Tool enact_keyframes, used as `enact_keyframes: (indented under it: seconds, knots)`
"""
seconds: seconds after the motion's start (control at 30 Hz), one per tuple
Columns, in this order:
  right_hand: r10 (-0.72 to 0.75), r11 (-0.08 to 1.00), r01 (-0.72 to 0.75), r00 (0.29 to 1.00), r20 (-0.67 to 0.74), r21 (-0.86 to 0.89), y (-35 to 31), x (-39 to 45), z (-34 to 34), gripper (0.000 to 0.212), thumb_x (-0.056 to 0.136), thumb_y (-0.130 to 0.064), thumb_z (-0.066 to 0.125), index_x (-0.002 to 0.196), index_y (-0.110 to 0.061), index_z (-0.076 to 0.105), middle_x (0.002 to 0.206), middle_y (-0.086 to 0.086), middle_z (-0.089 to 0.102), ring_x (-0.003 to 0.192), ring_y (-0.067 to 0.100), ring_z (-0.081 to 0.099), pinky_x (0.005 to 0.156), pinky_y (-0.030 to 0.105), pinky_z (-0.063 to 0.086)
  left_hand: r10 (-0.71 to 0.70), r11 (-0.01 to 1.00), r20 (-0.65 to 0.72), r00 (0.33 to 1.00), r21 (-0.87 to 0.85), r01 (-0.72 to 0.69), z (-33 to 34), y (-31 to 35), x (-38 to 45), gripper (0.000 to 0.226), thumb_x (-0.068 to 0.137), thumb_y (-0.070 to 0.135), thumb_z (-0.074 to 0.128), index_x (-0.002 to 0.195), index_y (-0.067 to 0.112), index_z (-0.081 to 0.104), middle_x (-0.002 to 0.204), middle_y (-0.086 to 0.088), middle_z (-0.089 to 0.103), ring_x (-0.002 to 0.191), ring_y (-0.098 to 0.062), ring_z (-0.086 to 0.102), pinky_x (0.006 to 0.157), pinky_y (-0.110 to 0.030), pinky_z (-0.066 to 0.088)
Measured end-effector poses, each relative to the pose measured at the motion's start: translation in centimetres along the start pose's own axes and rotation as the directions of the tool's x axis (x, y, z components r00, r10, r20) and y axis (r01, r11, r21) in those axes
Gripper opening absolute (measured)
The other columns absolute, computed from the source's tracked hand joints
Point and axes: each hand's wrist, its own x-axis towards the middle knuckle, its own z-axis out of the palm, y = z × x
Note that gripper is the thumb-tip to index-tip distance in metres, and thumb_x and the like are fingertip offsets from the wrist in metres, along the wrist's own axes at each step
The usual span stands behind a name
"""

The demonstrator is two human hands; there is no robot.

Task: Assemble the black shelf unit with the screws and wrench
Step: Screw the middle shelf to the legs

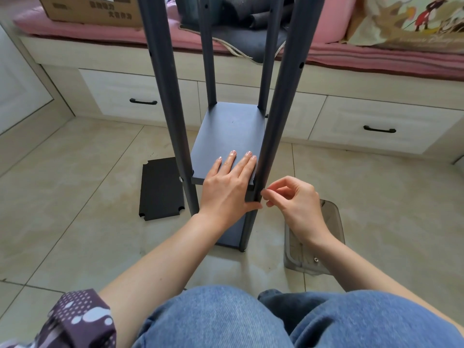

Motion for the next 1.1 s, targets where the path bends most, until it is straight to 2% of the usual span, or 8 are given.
enact_keyframes:
  seconds: [0.3,0.57,0.77,0.87,1.1]
  knots:
    - [-0.033,0.997,0.032,0.999,-0.004,-0.069,0.0,0.5,0.2,0.011,0.080,-0.016,0.080,0.079,-0.018,0.069,0.067,-0.007,0.071,0.067,0.006,0.069,0.069,0.022,0.055,-0.005,1.000,0.004,1.000,-0.003,0.005,0.0,0.1,0.0,0.105,0.078,0.069,0.068,0.160,0.023,0.020,0.165,0.004,0.022,0.153,-0.027,0.017,0.123,-0.043,0.014]
    - [-0.036,0.992,0.034,0.999,-0.013,-0.119,0.1,0.6,0.2,0.013,0.079,-0.022,0.081,0.079,-0.017,0.070,0.070,-0.005,0.071,0.066,0.007,0.068,0.067,0.025,0.056,-0.007,1.000,-0.009,1.000,-0.014,0.006,-0.1,0.1,0.0,0.105,0.078,0.068,0.069,0.160,0.023,0.020,0.165,0.004,0.022,0.153,-0.026,0.017,0.123,-0.043,0.014]
    - [-0.036,0.991,0.040,0.999,0.033,-0.125,0.2,0.4,-0.2,0.008,0.082,-0.013,0.078,0.087,-0.016,0.073,0.076,-0.008,0.073,0.072,0.004,0.070,0.073,0.025,0.059,-0.008,0.999,-0.025,1.000,-0.032,0.008,-0.1,0.1,-0.1,0.104,0.076,0.065,0.072,0.158,0.022,0.026,0.164,0.003,0.028,0.152,-0.028,0.022,0.123,-0.044,0.017]
    - [-0.038,0.993,0.041,0.999,0.036,-0.112,0.1,0.8,-0.3,0.006,0.083,-0.009,0.076,0.084,-0.014,0.073,0.072,-0.005,0.073,0.069,0.005,0.071,0.074,0.027,0.058,-0.010,1.000,-0.015,1.000,-0.026,0.009,-0.1,0.1,-0.1,0.104,0.077,0.067,0.071,0.159,0.022,0.025,0.164,0.003,0.027,0.152,-0.027,0.021,0.123,-0.044,0.017]
    - [-0.036,0.995,0.040,0.998,0.045,-0.092,0.1,1.2,-0.3,0.007,0.081,-0.012,0.079,0.083,-0.013,0.072,0.072,-0.005,0.072,0.068,0.007,0.070,0.072,0.026,0.058,-0.013,1.000,-0.002,1.000,-0.020,0.013,-0.3,0.1,-0.1,0.104,0.077,0.066,0.071,0.159,0.023,0.024,0.164,0.003,0.026,0.152,-0.027,0.021,0.123,-0.044,0.017]
